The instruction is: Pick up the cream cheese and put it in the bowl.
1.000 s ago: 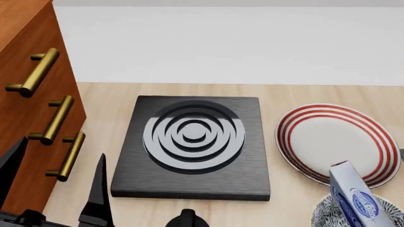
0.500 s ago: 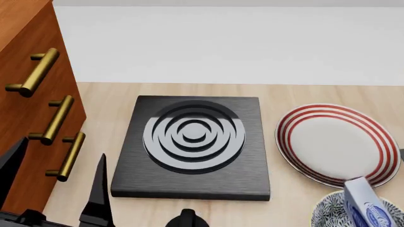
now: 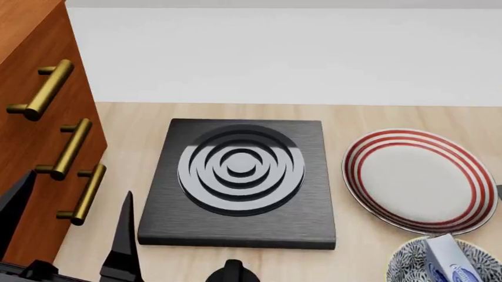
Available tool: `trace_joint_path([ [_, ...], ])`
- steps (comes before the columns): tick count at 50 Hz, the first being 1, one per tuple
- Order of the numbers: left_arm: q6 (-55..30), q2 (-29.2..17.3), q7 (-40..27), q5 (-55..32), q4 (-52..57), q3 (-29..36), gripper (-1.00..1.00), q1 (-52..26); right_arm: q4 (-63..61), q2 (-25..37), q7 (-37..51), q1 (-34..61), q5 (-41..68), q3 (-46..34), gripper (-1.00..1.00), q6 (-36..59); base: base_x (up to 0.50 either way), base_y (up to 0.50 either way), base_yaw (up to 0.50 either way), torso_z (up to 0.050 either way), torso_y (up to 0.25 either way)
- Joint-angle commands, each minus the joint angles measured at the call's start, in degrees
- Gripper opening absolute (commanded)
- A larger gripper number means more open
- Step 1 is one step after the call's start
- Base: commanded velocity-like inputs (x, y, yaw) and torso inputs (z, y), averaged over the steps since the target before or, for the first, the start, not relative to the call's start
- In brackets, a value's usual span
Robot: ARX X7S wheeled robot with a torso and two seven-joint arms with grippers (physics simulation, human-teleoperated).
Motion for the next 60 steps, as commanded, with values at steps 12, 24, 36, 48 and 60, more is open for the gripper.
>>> trace_joint_path([
  [12, 0.2, -0.3, -0.2, 0.1, 0.0, 0.3, 1.0, 0.0, 1.1, -0.6, 0.7, -0.7, -0.4, 1.5, -1.0, 1.2, 0.0, 0.0, 0.0, 0.001, 0.001],
  [24, 0.0, -0.3, -0.4, -0.1, 0.1, 0.3, 1.0, -0.1, 2.7, -0.7, 1.5, 0.8, 1.1, 0.6, -1.0, 2.6, 0.0, 0.0, 0.0, 0.0, 0.0],
  [36, -0.3, -0.5, -0.3, 0.0, 0.0, 0.7, 1.0, -0.4, 2.5, 0.1, 3.2, 1.4, 4.3, 2.4, -1.0, 4.6, 0.0, 0.0, 0.0, 0.0, 0.001],
  [48, -0.4, -0.5, -0.8, -0.2, 0.4, 0.5, 1.0, -0.4, 1.7, 2.8, 7.9, 4.1, 12.3, 5.6, -1.0, 9.2, 0.0, 0.0, 0.0, 0.0, 0.0],
  [60, -0.3, -0.7, -0.8, -0.1, 0.4, 0.6, 1.0, -0.3, 1.8, 3.9, 9.1, 4.9, 14.4, 5.2, -1.0, 10.7, 0.0, 0.0, 0.0, 0.0, 0.001],
])
